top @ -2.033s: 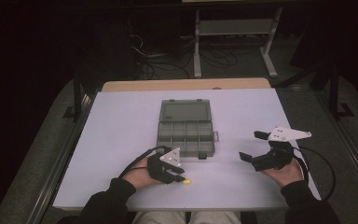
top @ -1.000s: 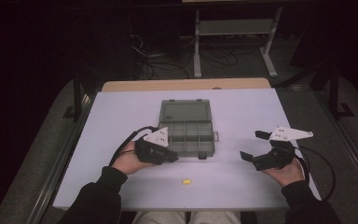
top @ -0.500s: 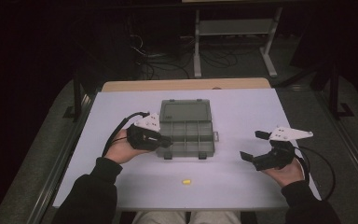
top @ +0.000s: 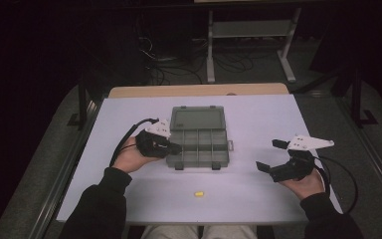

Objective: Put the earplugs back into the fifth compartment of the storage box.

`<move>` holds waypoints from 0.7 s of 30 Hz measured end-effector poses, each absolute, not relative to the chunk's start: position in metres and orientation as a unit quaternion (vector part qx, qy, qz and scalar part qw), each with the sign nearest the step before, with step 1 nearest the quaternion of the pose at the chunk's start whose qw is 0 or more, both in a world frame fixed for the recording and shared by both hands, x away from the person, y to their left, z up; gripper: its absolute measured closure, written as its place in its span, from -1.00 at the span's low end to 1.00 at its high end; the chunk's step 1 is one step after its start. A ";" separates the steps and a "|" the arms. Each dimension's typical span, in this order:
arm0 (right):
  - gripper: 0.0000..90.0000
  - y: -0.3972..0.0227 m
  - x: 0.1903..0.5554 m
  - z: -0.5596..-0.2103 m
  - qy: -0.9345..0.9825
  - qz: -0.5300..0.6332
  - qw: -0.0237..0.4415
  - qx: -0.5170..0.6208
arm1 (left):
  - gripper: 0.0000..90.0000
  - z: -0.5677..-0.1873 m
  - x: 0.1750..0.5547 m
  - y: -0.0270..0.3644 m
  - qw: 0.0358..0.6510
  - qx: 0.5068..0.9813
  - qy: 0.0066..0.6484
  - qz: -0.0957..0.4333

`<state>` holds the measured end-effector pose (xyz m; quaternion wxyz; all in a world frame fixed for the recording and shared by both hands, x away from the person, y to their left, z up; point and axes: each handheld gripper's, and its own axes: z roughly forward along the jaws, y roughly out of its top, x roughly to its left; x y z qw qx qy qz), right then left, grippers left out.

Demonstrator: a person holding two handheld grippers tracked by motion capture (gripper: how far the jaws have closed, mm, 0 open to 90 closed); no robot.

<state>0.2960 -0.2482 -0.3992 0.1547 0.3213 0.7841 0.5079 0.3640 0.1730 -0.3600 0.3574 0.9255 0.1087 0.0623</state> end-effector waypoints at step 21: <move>-1.00 -0.247 0.296 -0.400 0.787 0.504 0.153 0.322 | 0.82 -0.395 0.380 0.180 0.332 0.930 0.152 0.049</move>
